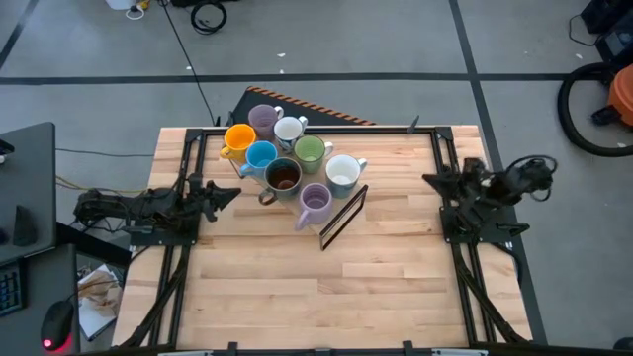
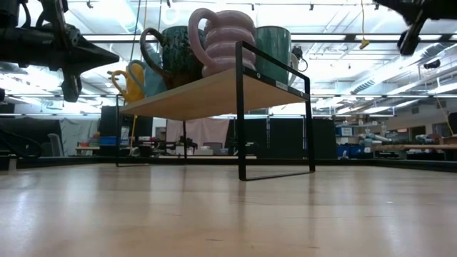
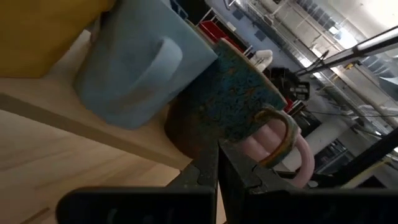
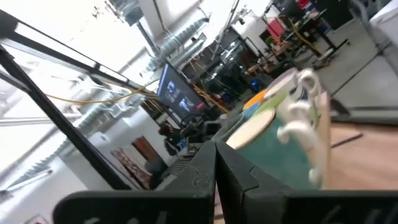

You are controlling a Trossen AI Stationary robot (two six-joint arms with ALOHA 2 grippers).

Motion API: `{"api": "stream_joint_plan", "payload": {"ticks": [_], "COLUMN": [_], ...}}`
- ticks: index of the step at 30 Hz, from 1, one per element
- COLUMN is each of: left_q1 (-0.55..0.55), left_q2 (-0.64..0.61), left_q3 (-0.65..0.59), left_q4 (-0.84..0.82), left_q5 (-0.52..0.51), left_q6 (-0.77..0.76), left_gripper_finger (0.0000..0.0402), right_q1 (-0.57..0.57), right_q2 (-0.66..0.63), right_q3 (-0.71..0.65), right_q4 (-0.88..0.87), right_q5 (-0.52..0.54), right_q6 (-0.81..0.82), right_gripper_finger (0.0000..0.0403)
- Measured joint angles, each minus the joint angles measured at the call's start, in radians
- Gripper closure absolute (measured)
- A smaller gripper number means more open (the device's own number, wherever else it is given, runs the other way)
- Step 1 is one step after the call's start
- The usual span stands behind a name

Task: Place coffee mugs
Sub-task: Return to Home Position

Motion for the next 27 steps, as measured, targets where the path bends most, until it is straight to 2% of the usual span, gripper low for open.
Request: {"api": "stream_joint_plan", "payload": {"ticks": [5,10,19,27], "left_q1": [0.0,0.0,0.0,0.0], "left_q2": [0.0,0.0,0.003,0.005], "left_q3": [0.0,0.0,0.0,0.001], "left_q4": [-0.002,-0.002,-0.022,-0.044], "left_q5": [-0.012,-0.013,-0.033,-0.035], "left_q6": [-0.016,-0.023,0.0,0.197], "left_gripper_finger": [0.0393,0.0393,0.0393,0.0392], "right_q1": [0.0,0.0,-0.001,-0.001], "right_q2": [0.0,0.0,0.0,0.0], "right_q3": [-0.188,-0.313,-0.312,-0.312], "right_q4": [0.293,0.576,0.547,0.526], "right_q5": [-0.032,-0.035,-0.019,-0.024], "right_q6": [0.024,-0.049,-0.012,-0.257], "right_gripper_finger": [0.0391,0.0392,0.0389,0.0387]}}
